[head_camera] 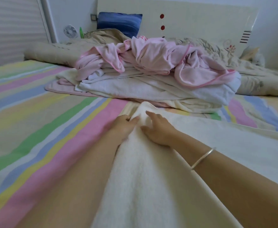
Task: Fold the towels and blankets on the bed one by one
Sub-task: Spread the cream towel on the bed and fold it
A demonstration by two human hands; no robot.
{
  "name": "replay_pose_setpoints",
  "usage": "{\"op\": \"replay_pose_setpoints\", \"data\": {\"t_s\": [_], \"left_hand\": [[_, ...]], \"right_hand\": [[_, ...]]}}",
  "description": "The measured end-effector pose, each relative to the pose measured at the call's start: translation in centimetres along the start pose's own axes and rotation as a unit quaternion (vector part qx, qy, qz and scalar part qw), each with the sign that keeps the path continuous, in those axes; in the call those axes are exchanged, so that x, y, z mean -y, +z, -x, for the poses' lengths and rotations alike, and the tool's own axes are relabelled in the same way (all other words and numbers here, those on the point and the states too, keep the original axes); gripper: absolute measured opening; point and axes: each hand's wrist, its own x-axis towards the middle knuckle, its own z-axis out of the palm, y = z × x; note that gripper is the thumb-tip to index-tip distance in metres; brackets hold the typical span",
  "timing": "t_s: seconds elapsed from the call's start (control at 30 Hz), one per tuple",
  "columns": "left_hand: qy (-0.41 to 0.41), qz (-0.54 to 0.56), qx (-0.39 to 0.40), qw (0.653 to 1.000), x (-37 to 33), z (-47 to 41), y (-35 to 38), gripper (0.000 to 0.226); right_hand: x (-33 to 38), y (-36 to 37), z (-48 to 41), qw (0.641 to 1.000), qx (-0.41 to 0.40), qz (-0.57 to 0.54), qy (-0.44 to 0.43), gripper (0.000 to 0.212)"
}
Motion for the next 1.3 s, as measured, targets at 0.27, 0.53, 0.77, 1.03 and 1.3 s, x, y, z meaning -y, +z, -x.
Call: {"op": "replay_pose_setpoints", "data": {"t_s": [0.27,0.53,0.77,1.03,1.3], "left_hand": [[-0.152,0.167,0.212,0.951,1.4,13.0,-6.2,0.033],[-0.211,0.151,0.213,0.942,3.3,24.9,-9.2,0.027],[-0.147,0.127,0.146,0.970,3.4,29.6,-8.4,0.030],[-0.126,0.101,0.007,0.987,3.9,31.8,-9.4,0.044],[-0.215,0.286,0.195,0.913,2.8,30.5,-10.5,0.043]], "right_hand": [[6.6,3.5,16.9,0.996,0.028,0.082,-0.003,0.064],[8.0,5.1,20.8,0.998,-0.028,0.057,-0.001,0.069],[7.1,4.9,27.5,0.999,-0.002,0.045,-0.014,0.056],[6.5,4.4,29.3,0.999,-0.012,0.044,-0.008,0.056],[9.1,5.5,30.6,0.995,0.017,0.089,-0.030,0.059]]}}
